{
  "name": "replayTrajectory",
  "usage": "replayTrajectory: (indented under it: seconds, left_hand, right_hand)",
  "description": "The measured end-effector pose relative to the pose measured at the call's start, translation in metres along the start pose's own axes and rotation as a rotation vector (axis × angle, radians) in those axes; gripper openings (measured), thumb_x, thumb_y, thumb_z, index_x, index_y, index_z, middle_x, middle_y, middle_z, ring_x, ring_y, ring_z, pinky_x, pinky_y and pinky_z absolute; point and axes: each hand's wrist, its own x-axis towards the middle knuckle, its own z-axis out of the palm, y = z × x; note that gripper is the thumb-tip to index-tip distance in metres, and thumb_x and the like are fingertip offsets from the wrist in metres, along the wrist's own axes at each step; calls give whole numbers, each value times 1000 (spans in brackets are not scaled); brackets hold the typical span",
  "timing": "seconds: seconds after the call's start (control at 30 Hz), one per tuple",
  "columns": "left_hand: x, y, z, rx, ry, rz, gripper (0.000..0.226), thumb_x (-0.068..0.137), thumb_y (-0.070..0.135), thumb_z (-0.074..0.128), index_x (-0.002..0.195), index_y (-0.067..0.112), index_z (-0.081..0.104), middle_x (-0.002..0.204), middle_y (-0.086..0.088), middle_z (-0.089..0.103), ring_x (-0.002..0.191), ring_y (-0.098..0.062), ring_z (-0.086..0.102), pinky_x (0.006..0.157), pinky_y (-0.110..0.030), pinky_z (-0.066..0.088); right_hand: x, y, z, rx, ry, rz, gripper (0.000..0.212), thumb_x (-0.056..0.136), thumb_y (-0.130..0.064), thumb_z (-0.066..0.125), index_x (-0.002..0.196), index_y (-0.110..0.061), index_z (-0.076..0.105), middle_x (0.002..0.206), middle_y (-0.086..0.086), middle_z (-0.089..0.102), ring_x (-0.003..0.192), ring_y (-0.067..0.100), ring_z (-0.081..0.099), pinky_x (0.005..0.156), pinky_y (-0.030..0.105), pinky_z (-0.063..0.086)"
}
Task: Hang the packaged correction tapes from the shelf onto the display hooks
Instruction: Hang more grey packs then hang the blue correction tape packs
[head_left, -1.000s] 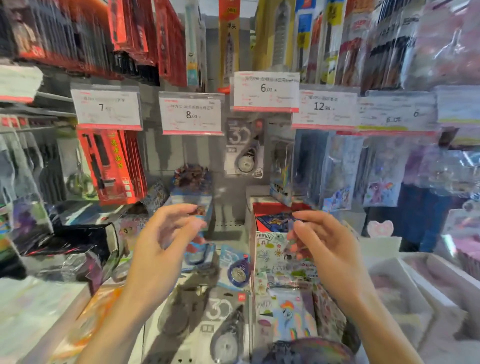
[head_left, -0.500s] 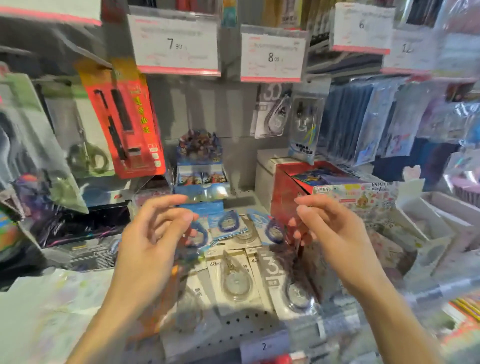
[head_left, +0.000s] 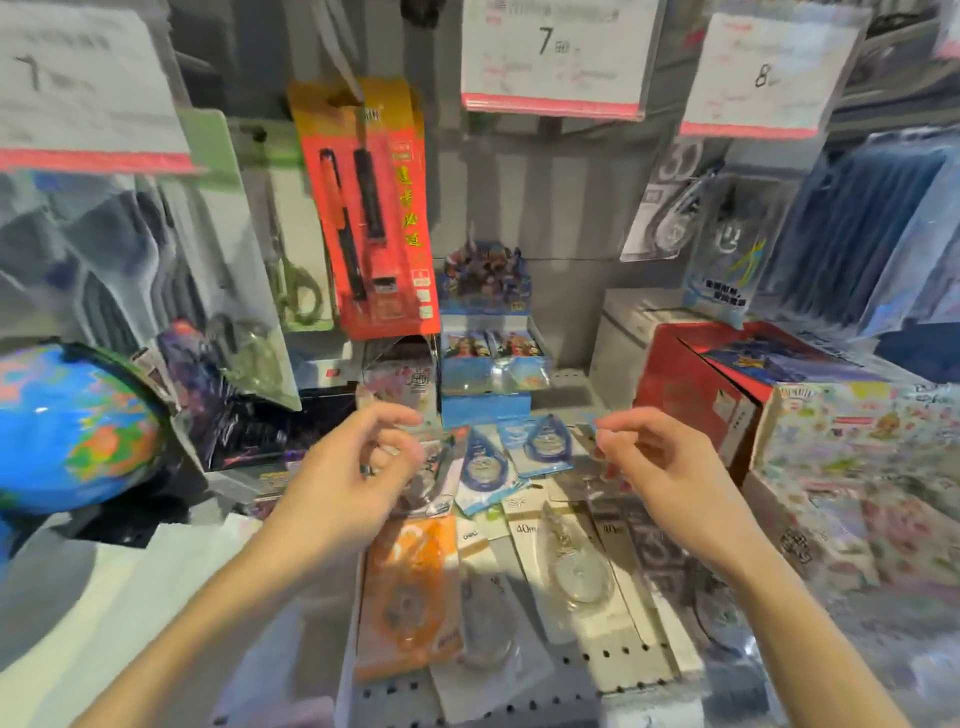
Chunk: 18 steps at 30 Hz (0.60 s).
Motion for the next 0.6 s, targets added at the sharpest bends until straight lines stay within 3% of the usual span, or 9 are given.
replayTrajectory:
  seconds: [0.07,0.1,0.17,0.23,0.33,0.4,0.53,0.6]
  left_hand:
    - [10,-8,12,155,-83,-7,25,96,18,66,107,40,61,88,17,68,79,-5,65,71,-18,50]
    - [15,-11,19,231,-127,-15,27,97,19,65,114,39,60,97,17,67,87,-3,65,79,-22,52]
    - [27,-14,30,389,-227,-54,35,99,22,61,132,30,54,123,5,60,111,-13,62,99,-36,50]
    - [37,-15,35,477,-300,-111,43,102,22,57,144,25,46,138,-1,51,128,-21,55,109,-37,43]
    - [43,-17,38,484,-357,-215,52,102,13,50,151,26,39,145,-5,47,136,-29,50,111,-38,39]
    - [44,-20,39,493,-370,-260,56,100,8,47,152,27,38,146,-9,52,133,-33,54,111,-42,41]
    - [44,-24,41,439,-349,-267,53,100,5,48,149,25,42,146,-2,53,135,-20,52,113,-30,40]
    - [45,-27,41,332,-315,-274,50,99,0,50,143,24,48,133,3,58,126,-12,55,102,-19,41]
  right_hand:
    - [12,10,13,-4,-52,29,9,99,-15,65,97,-19,73,81,3,75,69,16,64,60,16,50]
    - [17,16,20,-14,-92,43,11,99,-13,64,96,-17,73,80,0,73,69,14,62,60,13,48]
    - [27,25,38,-49,-181,58,12,98,-9,63,95,-14,73,79,-2,70,68,12,58,61,13,46]
    - [34,30,57,-110,-265,56,15,96,-6,60,93,-14,73,80,-5,70,67,9,58,65,14,47]
    - [44,34,83,-194,-359,48,22,95,-7,56,86,-19,72,74,-10,70,66,7,62,73,29,55]
    - [50,35,97,-203,-387,79,19,94,-12,58,85,-19,72,67,-7,70,62,11,65,71,38,60]
    - [54,37,110,-193,-376,134,15,90,-28,64,83,-24,76,61,-6,75,47,2,59,60,32,57]
    - [54,39,111,-164,-367,165,17,91,-33,66,84,-22,77,59,0,73,45,6,56,58,31,52]
